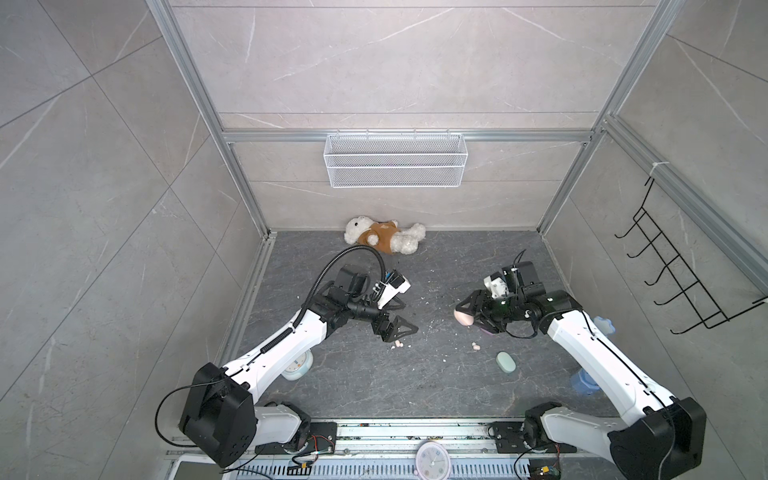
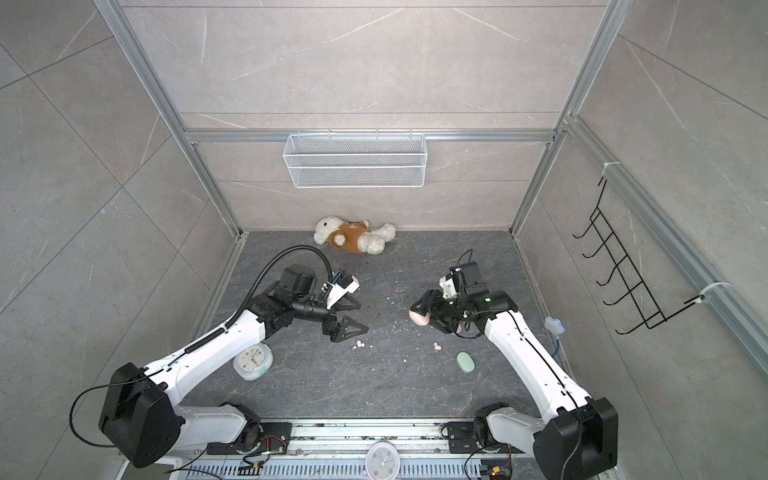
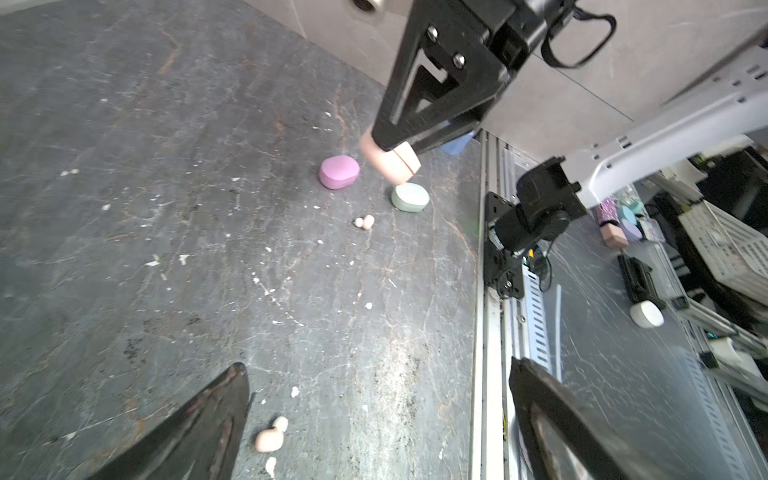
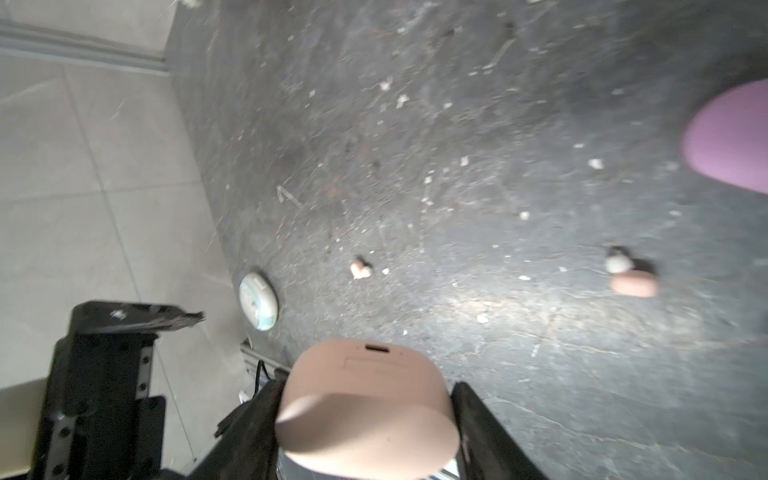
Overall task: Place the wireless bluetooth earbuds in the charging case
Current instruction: 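Carry the peach case with the right gripper toward the left gripper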
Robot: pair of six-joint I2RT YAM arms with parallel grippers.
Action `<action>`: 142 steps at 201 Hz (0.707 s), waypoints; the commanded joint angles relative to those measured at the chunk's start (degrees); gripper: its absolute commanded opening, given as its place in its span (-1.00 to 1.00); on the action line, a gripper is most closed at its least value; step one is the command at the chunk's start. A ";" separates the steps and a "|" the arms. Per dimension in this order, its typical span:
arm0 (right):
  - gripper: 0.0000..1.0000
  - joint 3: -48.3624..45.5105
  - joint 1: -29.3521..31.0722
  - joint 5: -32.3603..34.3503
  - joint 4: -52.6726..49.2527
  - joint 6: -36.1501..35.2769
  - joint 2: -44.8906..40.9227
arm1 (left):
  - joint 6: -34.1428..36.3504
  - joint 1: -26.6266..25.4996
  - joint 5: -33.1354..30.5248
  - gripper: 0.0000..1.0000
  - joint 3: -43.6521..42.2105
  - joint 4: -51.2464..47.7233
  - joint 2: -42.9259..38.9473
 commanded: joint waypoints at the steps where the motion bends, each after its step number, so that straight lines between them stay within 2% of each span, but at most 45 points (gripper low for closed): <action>1: 0.20 3.89 3.74 -5.29 2.38 -3.36 0.79 | 7.83 -1.10 4.03 1.00 2.88 -4.01 -1.38; 62: 0.20 7.24 11.31 -10.40 5.45 -4.67 2.52 | 15.93 -1.59 5.67 0.99 3.04 -4.55 -1.59; 112: 0.20 11.25 14.71 -11.45 3.20 -6.99 5.81 | 19.37 -4.30 1.94 0.95 6.28 -5.23 -0.58; 142: 0.20 12.31 15.07 -11.89 2.95 -7.32 6.75 | 21.62 -5.78 0.78 0.84 8.37 -7.90 0.53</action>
